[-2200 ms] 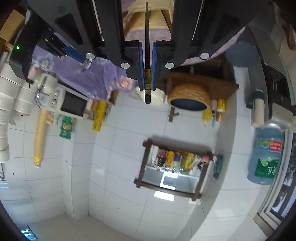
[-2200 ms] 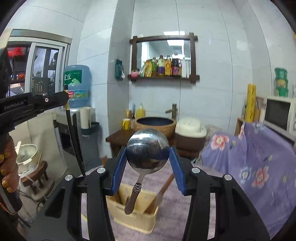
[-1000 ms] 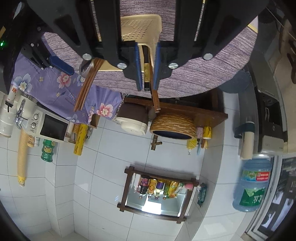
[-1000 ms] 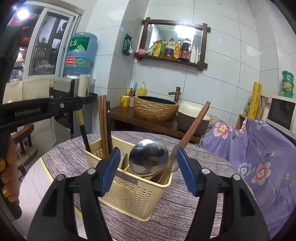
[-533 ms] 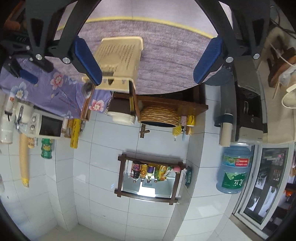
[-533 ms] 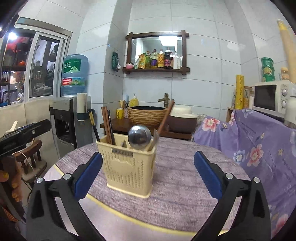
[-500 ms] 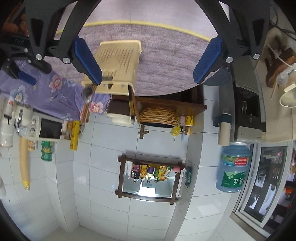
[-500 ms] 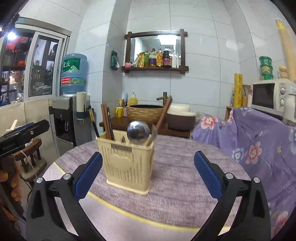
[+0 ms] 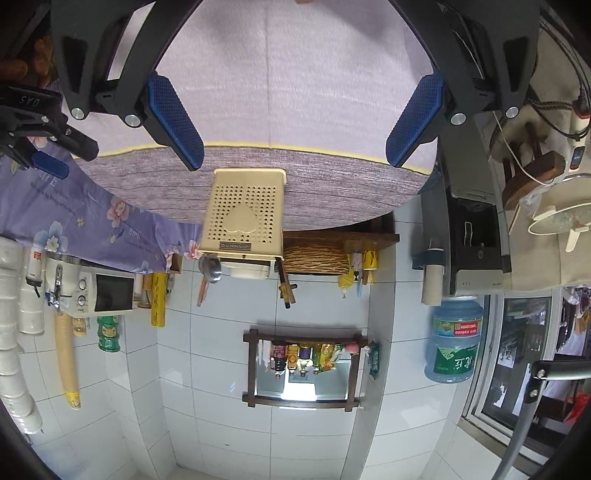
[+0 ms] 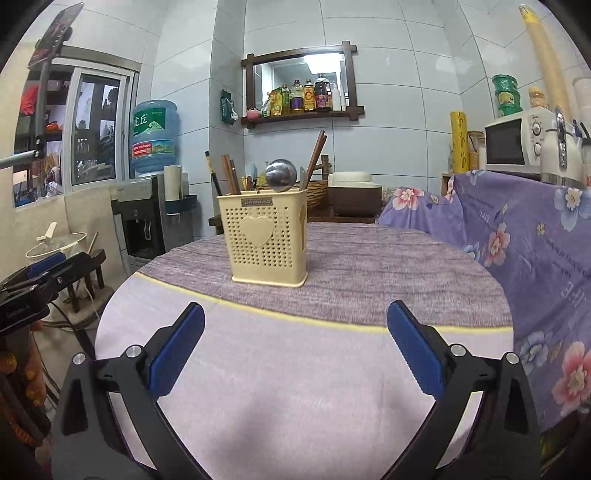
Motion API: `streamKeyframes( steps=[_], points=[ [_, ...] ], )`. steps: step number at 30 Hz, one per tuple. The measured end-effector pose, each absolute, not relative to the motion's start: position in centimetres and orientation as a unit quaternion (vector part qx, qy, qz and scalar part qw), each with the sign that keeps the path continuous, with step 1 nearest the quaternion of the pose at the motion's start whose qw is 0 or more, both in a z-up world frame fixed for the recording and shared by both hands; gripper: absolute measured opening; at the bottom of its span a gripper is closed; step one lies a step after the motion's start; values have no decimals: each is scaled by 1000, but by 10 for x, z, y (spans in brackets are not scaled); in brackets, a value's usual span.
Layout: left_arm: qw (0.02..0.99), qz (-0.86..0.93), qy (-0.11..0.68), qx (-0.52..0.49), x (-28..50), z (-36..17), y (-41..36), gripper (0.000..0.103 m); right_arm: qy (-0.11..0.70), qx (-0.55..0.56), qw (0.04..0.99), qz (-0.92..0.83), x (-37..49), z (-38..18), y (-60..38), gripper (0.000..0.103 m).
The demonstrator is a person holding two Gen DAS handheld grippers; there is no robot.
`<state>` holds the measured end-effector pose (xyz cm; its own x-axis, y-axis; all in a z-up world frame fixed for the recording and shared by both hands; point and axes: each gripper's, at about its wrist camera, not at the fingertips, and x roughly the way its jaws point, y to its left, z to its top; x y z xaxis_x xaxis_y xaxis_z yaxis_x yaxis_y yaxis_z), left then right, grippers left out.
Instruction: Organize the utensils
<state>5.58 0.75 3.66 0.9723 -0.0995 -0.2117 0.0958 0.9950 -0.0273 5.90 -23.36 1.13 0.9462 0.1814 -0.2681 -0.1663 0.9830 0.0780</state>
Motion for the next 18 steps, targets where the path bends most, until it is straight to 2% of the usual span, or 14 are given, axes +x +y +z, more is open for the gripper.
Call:
streamKeyframes(
  steps=[10, 18],
  points=[
    [995, -46, 92, -14, 18, 26, 4, 98, 103, 3, 989, 107, 7, 9, -213, 97],
    [996, -39, 82, -16, 12, 24, 5, 98, 96, -10, 990, 106, 4, 16, -208, 97]
  ],
)
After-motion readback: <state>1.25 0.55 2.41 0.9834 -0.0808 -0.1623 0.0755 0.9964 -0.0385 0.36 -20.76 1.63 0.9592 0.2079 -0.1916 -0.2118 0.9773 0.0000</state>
